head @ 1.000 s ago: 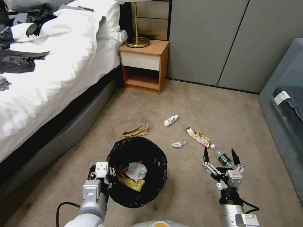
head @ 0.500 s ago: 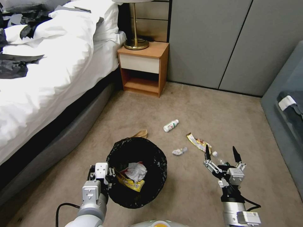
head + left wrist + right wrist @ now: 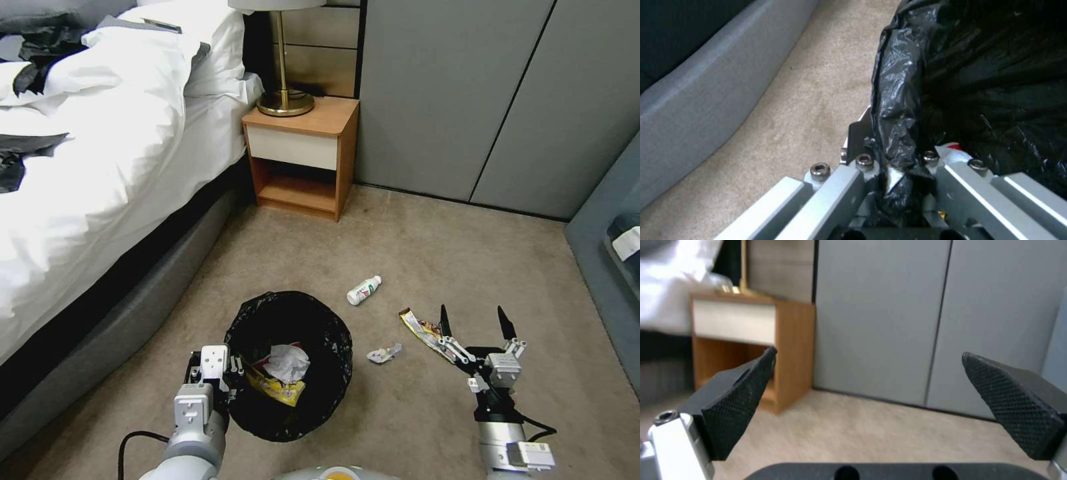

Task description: Pick up the trash bin, then pick up the garbage from the floor and place it into the trash bin.

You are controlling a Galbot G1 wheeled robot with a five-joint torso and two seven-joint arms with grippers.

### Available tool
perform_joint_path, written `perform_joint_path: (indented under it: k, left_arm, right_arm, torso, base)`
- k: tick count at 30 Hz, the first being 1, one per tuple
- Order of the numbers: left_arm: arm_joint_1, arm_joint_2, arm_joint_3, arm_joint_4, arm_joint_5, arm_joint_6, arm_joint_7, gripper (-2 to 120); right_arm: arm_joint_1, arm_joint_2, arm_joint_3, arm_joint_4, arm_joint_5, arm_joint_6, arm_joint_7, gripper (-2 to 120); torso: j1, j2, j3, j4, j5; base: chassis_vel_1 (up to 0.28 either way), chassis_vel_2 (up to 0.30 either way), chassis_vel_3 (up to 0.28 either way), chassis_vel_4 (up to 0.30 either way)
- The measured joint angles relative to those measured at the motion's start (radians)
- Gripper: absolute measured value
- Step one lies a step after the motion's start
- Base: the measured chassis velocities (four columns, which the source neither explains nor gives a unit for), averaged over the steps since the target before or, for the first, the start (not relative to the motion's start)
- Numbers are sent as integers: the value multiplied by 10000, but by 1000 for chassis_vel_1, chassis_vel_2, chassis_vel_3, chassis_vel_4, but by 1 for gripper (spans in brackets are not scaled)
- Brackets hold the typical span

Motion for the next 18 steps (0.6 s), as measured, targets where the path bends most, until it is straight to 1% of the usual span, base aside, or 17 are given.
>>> perform_joint_path:
  k: [3,4,5,7,8,9,10,11,12,13,14,15,16,17,18]
  left_arm:
    - [6,6,-7,0,-3,-2,-1,1]
    - [7,14,-12,0,-7,-7,-2,1]
    - [7,14,-12,0,-7,-7,-2,1]
    - [7,17,-13,0,-9,-13,-4,1]
    - [11,18,-13,0,-9,-21,-5,1]
    - [11,18,-13,0,-9,-21,-5,1]
    - [15,17,-12,6,-10,-29,-6,1]
    - [20,18,-12,9,-10,-35,-8,1]
    - [29,22,-12,15,-13,-44,-11,1]
    - [31,29,-12,20,-16,-49,-11,1]
    - [31,29,-12,20,-16,-49,-11,1]
    - [32,33,-13,20,-17,-52,-12,1]
    - [36,42,-13,20,-19,-55,-12,1]
    - [48,55,-13,20,-24,-58,-14,1]
    - [48,55,-13,20,-24,-58,-14,1]
  right_arm:
    - [85,-222,234,-234,-19,-259,-83,100]
    - [196,-572,486,-591,203,-828,-273,100]
    - [196,-572,486,-591,203,-828,-273,100]
    - [271,-918,759,-953,560,-1472,-774,100]
    - [273,-1144,894,-1157,808,-1938,-1137,100]
    - [273,-1144,894,-1157,808,-1938,-1137,100]
    - [252,-1320,973,-1321,1001,-2396,-1457,100]
    - [248,-1414,1005,-1430,1084,-2574,-1624,100]
    - [347,-1631,1098,-1834,1184,-2891,-2115,100]
    - [532,-1766,1156,-2302,1186,-3019,-2486,100]
    - [532,-1766,1156,-2302,1186,-3019,-2486,100]
    - [641,-1827,1175,-2566,1182,-3050,-2661,100]
    - [906,-1972,1209,-3158,1147,-3079,-3039,100]
    - [1165,-2122,1259,-3715,1110,-3086,-3479,100]
    - [1165,-2122,1259,-3715,1110,-3086,-3479,100]
  torso:
    - [0,0,0,2,-1]
    - [0,0,0,1,-1]
    - [0,0,0,1,-1]
    - [0,0,0,2,0]
    - [0,0,1,1,-1]
    - [0,0,1,1,-1]
    - [-1,0,0,1,1]
    - [-1,0,0,0,0]
    - [0,0,0,-2,-3]
    - [-1,0,0,1,-2]
    - [-1,0,0,1,-2]
    - [0,0,0,0,-1]
    - [-1,0,0,0,4]
    - [-1,0,0,2,1]
    - [-1,0,0,2,1]
  base:
    - [18,-8,-8,15]
    - [0,0,0,0]
    - [0,0,0,0]
    - [0,0,0,0]
    - [0,0,0,0]
    - [0,0,0,0]
    - [0,0,0,0]
    - [0,0,0,0]
    - [0,0,0,0]
    - [0,0,0,0]
    - [0,0,0,0]
    - [0,0,0,0]
    - [0,0,0,0]
    - [0,0,0,0]
    - [0,0,0,0]
